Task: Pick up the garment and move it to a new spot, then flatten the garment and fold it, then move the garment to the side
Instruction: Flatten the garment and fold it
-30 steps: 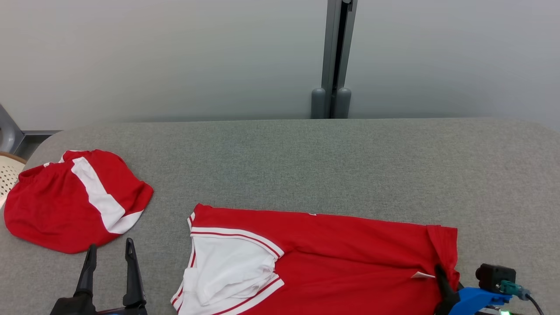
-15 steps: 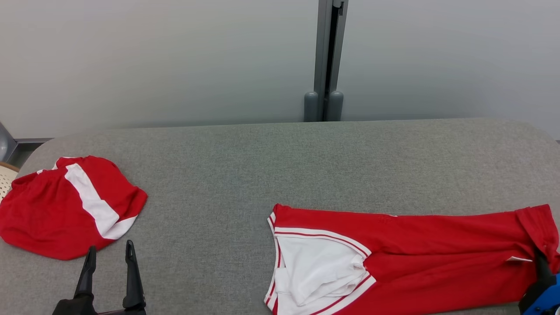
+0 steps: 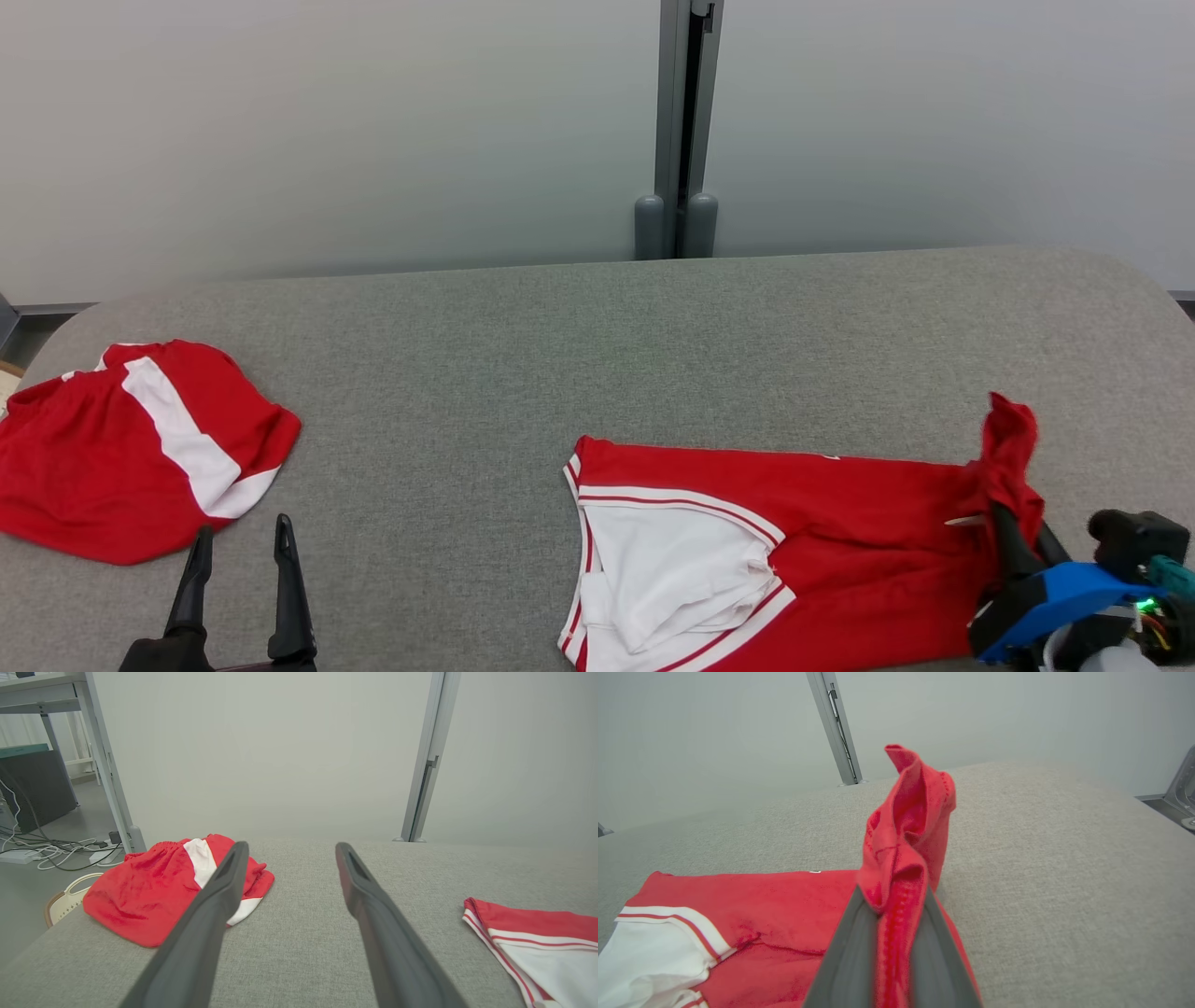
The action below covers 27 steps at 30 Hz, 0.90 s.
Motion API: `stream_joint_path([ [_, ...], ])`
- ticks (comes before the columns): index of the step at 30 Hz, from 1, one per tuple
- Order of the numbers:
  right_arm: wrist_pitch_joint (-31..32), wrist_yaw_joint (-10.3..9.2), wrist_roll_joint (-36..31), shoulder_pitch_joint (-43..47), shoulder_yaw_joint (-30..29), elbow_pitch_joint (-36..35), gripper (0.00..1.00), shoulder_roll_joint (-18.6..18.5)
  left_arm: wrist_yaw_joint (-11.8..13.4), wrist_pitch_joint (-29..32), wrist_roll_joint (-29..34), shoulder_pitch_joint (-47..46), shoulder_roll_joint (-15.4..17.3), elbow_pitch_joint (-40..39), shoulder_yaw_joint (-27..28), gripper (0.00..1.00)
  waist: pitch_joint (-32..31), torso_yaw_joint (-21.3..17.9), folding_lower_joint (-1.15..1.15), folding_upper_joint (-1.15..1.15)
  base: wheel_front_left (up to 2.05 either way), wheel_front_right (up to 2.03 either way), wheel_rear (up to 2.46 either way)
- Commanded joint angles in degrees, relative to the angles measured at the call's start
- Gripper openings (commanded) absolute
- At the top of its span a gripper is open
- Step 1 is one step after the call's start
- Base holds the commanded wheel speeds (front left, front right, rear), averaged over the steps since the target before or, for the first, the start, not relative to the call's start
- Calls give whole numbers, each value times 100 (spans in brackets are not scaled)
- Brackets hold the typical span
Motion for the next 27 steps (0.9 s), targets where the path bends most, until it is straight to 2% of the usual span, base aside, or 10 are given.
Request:
stream_joint_path([
  [1, 44, 1, -55, 95, 79, -156, 0, 72, -17, -26, 44, -23, -7, -1, -3, 100, 4, 10, 0, 0, 0, 0, 0],
  [6, 342, 1, -125, 165, 511, -753, 0, 384, -37, -26, 49, -72, -11, 25, -34, 100, 20, 62, 0, 0, 0, 0, 0],
  [12, 596, 1, -135, 129, 1087, -1117, 0, 723, -53, -25, 48, -134, -15, 71, -56, 100, 43, 156, 0, 0, 0, 0, 0],
  [23, 632, 1, 166, -247, 2127, -900, 0, 990, -89, -26, 51, -244, -20, 141, -141, 100, 98, 339, 0, 0, 0, 0, 0],
  [27, 529, 1, 525, -389, 2486, -747, 0, 997, -90, -26, 43, -279, -20, 170, -165, 100, 109, 408, 0, 0, 0, 0, 0],
])
